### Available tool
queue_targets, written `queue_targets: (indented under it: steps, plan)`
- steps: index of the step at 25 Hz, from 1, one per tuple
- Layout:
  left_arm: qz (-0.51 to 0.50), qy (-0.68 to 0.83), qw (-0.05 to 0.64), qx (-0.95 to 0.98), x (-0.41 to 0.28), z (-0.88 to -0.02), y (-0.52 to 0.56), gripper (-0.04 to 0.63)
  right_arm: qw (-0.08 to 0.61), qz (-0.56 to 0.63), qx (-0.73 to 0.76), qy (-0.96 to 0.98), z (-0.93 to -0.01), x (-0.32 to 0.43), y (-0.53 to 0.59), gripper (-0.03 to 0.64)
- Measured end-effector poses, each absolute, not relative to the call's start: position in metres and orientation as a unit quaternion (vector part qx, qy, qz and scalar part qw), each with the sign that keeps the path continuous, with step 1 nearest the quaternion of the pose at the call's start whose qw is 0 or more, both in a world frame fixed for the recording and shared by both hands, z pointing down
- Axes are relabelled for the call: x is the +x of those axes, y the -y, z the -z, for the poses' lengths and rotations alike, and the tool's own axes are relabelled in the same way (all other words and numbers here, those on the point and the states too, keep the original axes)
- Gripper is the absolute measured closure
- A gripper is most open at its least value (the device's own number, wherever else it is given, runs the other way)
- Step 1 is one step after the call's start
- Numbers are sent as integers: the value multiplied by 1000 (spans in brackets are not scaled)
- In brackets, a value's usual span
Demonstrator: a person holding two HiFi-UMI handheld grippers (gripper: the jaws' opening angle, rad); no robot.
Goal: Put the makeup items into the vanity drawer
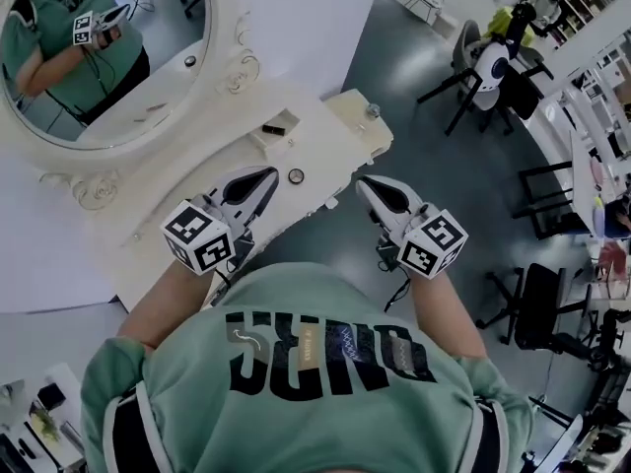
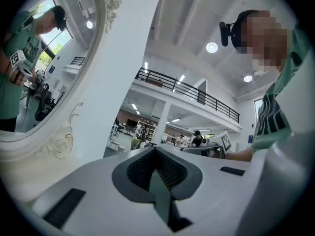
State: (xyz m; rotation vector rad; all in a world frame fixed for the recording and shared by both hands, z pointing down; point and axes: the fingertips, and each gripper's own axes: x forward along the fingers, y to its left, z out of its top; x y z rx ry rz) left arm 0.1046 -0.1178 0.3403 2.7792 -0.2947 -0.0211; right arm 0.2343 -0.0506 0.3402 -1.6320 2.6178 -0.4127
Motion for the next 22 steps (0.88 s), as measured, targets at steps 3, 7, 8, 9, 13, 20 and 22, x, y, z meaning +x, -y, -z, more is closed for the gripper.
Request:
queue_targets:
  steps: [3, 7, 8, 9, 13, 20, 22]
  plan:
    - [11, 94, 163, 982, 109, -330, 102, 591, 12, 122, -542, -831, -335, 243, 32, 607]
    - [11, 98, 159, 982, 110, -325, 96, 591, 24, 118, -561, -819, -329, 257, 20, 608]
    - [11, 99, 158, 982, 110, -325, 95, 591, 26, 116, -564, -817, -327, 259, 19, 609]
    - [11, 99, 158, 982, 110, -324, 95, 591, 28, 115, -565, -816, -326, 260, 19, 609]
    - [8, 102, 159, 982, 108, -326, 92, 591, 34, 118, -563, -817, -328, 258, 18, 609]
    - [7, 112, 161, 981, 102, -327, 94, 591, 43, 128, -553, -822, -328, 253, 26, 610]
    - [9, 115, 161, 980, 100, -326, 94, 591, 40, 125, -552, -823, -327, 253, 27, 610]
